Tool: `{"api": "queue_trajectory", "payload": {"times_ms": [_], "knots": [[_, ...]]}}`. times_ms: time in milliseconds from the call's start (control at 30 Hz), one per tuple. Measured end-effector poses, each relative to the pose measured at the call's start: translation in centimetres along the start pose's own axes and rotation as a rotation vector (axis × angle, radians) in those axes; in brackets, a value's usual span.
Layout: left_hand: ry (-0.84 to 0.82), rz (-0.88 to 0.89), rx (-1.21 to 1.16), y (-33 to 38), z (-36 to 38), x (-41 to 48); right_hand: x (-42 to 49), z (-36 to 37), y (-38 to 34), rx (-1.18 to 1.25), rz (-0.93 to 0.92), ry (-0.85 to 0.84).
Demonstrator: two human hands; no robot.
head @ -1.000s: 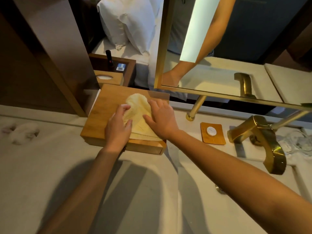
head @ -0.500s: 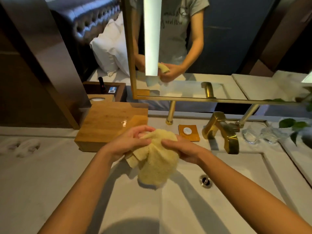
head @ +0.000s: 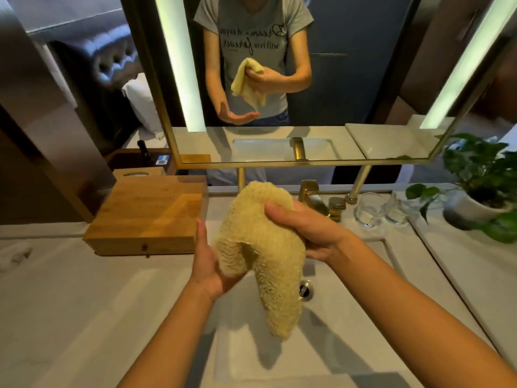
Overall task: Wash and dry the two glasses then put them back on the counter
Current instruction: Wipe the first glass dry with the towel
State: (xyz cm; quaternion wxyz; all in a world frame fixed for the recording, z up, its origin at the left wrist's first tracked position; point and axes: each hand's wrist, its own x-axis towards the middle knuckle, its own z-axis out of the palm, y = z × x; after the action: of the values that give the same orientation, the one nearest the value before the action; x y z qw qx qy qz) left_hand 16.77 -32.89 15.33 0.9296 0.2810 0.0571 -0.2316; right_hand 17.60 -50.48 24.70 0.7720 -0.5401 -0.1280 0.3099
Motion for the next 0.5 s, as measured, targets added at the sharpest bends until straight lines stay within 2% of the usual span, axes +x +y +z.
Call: {"api": "queue_trajectory", "payload": {"times_ms": [133,200,333,500], "knots": [[0.271,0.148,-0.09,-4.3,0.1,0.5,-1.2,-2.4,0.5,-0.156,0.071,0.208],[0.293,0.151,-0.075,-6.2,1.5,0.4,-2.0,-4.4,1.4,-0.191,0.11,0.286],[0.298,-0.008,-0.133,-9.6,2.5,0.3,-4.3,-7.8,3.3,-0.221,0.107,0.418],[0.256,-0.323,-0.177,-13.4,3.0,1.0,-6.8,-11.7,5.7,-0.35,0.193,0.502]]}}
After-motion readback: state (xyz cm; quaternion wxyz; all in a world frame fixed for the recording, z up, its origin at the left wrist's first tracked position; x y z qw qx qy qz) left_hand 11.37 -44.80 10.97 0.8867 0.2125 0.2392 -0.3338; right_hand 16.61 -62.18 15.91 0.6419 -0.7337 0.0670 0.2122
